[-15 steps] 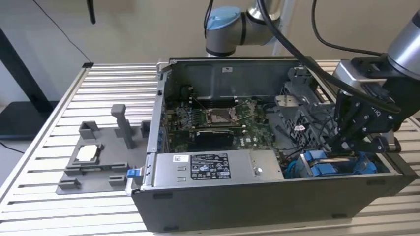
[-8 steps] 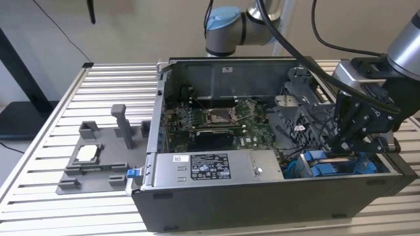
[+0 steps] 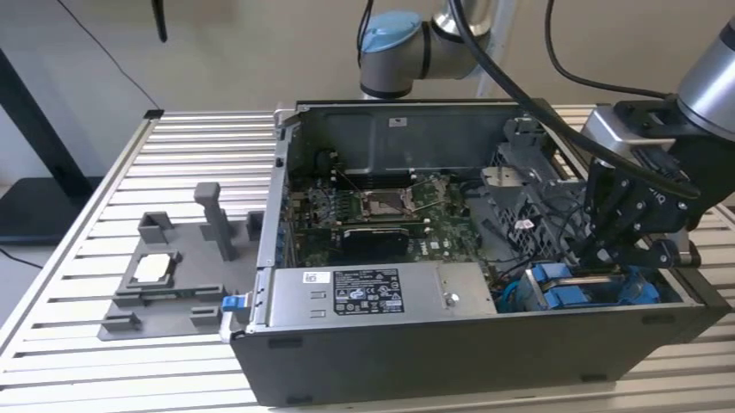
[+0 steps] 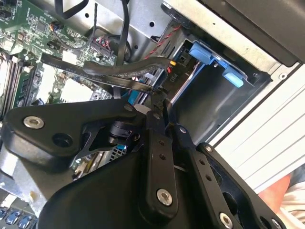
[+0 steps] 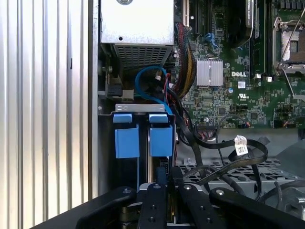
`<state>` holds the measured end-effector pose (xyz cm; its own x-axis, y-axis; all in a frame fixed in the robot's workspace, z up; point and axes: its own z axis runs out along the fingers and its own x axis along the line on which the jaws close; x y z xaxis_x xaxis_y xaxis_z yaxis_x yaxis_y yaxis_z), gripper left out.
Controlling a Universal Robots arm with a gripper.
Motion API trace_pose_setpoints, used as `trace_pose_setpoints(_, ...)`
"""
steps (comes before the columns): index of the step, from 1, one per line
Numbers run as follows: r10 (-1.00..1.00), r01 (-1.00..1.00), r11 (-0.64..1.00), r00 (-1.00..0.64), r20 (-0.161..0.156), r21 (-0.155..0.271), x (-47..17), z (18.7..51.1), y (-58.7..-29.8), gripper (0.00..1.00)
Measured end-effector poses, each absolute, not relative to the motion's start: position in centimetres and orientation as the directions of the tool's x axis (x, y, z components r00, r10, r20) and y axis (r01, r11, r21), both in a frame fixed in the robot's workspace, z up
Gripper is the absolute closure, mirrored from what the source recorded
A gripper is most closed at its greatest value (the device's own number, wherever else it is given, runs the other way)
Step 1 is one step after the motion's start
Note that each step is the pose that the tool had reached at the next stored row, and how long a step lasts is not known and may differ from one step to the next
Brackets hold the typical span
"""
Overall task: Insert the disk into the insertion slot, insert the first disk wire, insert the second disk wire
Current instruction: 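Insert the second disk wire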
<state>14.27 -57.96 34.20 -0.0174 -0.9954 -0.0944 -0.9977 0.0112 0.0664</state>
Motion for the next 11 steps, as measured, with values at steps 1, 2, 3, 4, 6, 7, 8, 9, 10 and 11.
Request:
trace_pose_setpoints(1,-0.995,-0.998,0.011,-0.017,-0.094,0.066,14.27,34.21,-57.95,0.84)
trace_pose_setpoints(2,-0.995,-0.998,0.011,-0.017,-0.094,0.066,14.27,34.21,-57.94,0.84)
trace_pose_setpoints(3,-0.995,-0.998,0.011,-0.017,-0.094,0.066,14.27,34.22,-57.92,0.84)
trace_pose_setpoints(4,-0.995,-0.998,0.011,-0.017,-0.094,0.066,14.27,34.22,-57.89,0.84)
trace_pose_setpoints(6,-0.995,-0.998,0.011,-0.017,-0.094,0.066,14.27,34.22,-57.83,0.84)
trace_pose_setpoints(7,-0.995,-0.998,0.011,-0.017,-0.094,0.066,14.27,34.21,-57.82,0.84)
trace_pose_setpoints(8,-0.995,-0.998,0.011,-0.017,-0.094,0.066,14.27,34.21,-57.81,0.84)
trace_pose_setpoints(9,-0.995,-0.998,0.011,-0.017,-0.094,0.066,14.27,34.21,-57.82,0.84)
trace_pose_setpoints(10,-0.995,-0.998,0.011,-0.017,-0.094,0.066,14.28,34.21,-57.81,0.84)
trace_pose_setpoints(11,-0.995,-0.998,0.011,-0.017,-0.094,0.066,14.30,34.21,-57.81,0.84)
